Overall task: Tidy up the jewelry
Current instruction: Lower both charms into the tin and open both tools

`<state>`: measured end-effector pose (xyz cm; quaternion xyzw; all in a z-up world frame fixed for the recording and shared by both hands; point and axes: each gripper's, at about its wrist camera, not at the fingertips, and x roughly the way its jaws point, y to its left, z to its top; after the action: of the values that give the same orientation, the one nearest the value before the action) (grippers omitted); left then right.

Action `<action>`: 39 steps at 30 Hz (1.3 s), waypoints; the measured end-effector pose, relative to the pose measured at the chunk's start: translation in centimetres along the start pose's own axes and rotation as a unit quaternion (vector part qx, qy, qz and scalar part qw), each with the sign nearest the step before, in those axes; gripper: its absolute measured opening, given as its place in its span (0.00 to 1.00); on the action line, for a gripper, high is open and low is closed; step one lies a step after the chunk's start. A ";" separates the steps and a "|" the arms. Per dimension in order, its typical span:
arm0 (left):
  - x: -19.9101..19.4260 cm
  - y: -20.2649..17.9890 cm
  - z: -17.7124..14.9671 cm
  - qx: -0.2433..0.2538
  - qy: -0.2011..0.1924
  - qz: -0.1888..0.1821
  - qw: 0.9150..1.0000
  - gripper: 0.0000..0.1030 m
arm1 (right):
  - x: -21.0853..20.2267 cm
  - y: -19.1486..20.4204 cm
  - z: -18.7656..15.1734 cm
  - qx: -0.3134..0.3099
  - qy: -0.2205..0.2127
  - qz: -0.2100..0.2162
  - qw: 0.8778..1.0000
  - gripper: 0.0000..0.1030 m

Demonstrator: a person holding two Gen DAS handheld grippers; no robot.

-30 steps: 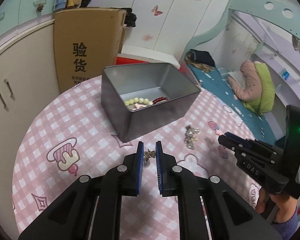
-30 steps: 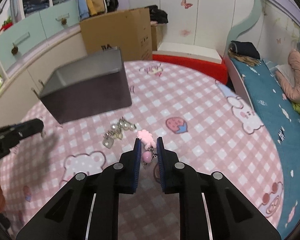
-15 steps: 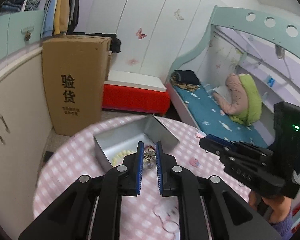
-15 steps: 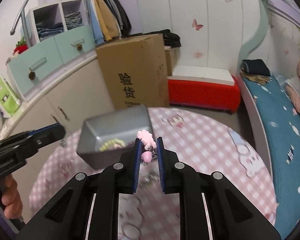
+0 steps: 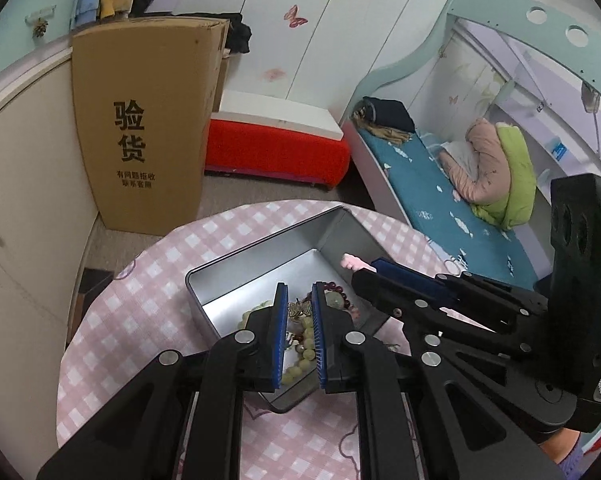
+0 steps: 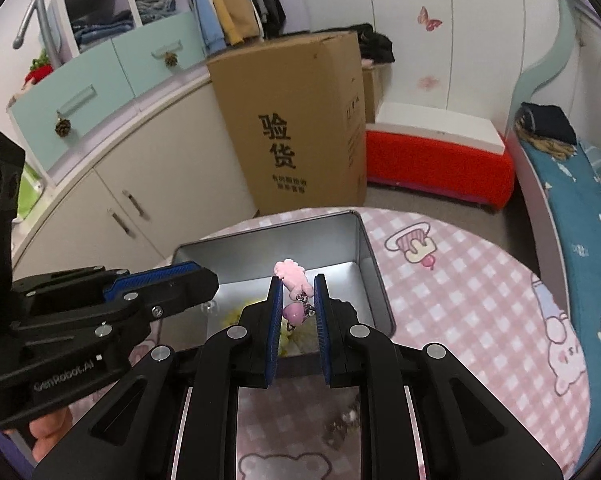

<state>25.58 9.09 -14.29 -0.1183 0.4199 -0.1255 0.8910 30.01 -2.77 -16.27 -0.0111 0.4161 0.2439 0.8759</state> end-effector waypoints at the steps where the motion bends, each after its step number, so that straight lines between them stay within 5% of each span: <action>1: 0.2 0.1 0.0 -0.001 0.003 0.000 1.000 0.11 | 0.1 0.0 -0.1 0.000 0.002 0.000 1.000 0.16; 12: 0.3 0.4 -0.2 -0.009 0.008 -0.004 1.000 0.11 | 1.6 0.2 0.0 0.002 0.018 0.000 1.000 0.16; 16: -0.1 0.4 -0.3 -0.016 -0.002 0.002 1.000 0.35 | 1.7 -0.1 -0.2 0.008 0.023 0.002 1.000 0.16; 30: -2.1 -0.4 -0.6 -0.017 -0.018 0.006 1.000 0.35 | 0.1 -1.0 -0.4 0.030 0.012 0.013 0.999 0.18; 32: -2.8 -0.7 -0.6 -0.015 -0.026 0.007 1.000 0.41 | -0.9 -1.1 -0.4 0.034 0.004 0.011 0.999 0.19; 35: -4.2 -1.5 -0.9 -0.009 -0.053 0.021 0.998 0.54 | -2.9 -1.5 -0.6 0.040 -0.020 0.004 0.999 0.49; 39: -5.5 -3.0 -1.4 0.008 -0.072 0.031 0.997 0.55 | -5.9 -2.4 -1.1 0.041 -0.047 -0.008 0.998 0.53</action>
<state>20.76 7.86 -10.22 -0.1068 0.3574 -0.0927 0.9232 27.06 -7.65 -13.09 0.0329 0.3841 0.2197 0.8962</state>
